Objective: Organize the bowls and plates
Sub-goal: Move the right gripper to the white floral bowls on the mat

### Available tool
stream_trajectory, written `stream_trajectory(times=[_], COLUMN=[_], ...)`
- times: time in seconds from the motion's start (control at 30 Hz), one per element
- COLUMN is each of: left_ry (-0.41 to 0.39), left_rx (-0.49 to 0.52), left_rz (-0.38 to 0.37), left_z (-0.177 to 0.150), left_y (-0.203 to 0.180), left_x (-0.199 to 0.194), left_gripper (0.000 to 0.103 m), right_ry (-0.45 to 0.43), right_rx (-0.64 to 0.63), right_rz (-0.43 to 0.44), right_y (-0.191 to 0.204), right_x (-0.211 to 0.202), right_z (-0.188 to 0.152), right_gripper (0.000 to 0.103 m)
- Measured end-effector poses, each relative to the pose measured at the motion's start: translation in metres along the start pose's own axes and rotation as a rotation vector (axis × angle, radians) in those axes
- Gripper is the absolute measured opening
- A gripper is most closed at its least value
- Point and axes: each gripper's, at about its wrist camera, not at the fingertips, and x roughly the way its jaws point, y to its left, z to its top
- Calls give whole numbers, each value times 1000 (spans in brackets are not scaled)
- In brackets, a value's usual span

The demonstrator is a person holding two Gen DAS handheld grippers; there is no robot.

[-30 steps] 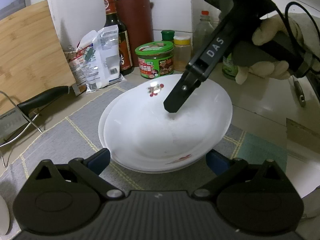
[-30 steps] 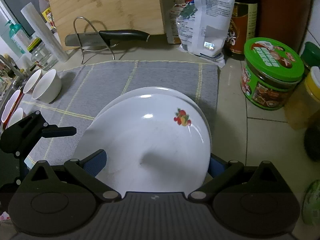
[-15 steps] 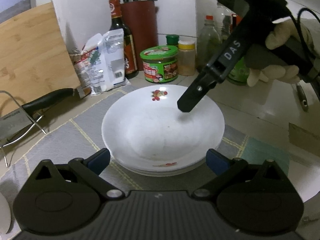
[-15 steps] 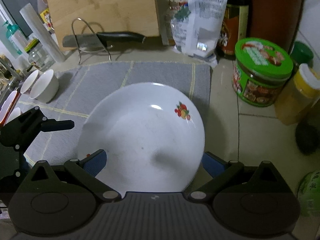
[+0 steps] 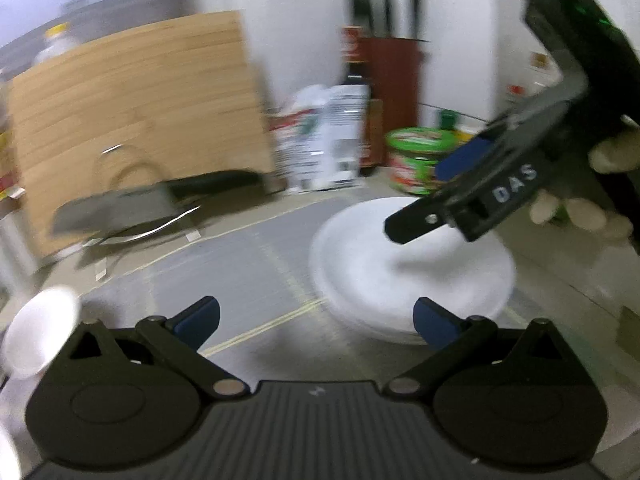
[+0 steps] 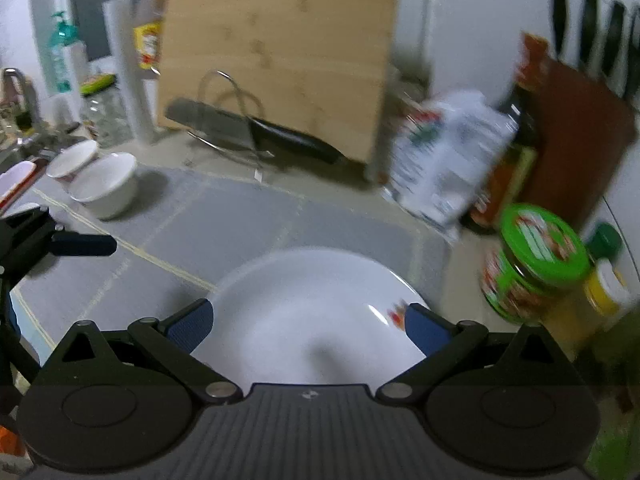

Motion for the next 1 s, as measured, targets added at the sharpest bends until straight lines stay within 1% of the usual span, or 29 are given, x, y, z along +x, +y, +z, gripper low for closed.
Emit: stream_trajectory(times=[0.13, 0.27, 0.4, 0.5, 0.73, 1.0], left_ry=[26, 37, 39, 46, 74, 111], left_rx=[-122, -183, -239, -259, -262, -263], left_rz=[96, 204, 264, 283, 298, 313], left_z=[-13, -29, -47, -60, -94, -132], left_y=[18, 30, 47, 62, 98, 142], left_x=[-21, -44, -68, -82, -115, -131], left_gripper=[102, 102, 102, 102, 102, 102], right_ry=[-55, -83, -90, -94, -67, -40], right_rx=[-52, -96, -125, -127, -99, -98], right_rz=[46, 108, 155, 174, 180, 212], right_y=[24, 51, 83, 104, 162, 220], right_x=[3, 11, 19, 26, 40, 53], right_z=[8, 17, 24, 26, 27, 28], right_gripper=[103, 103, 103, 103, 103, 103])
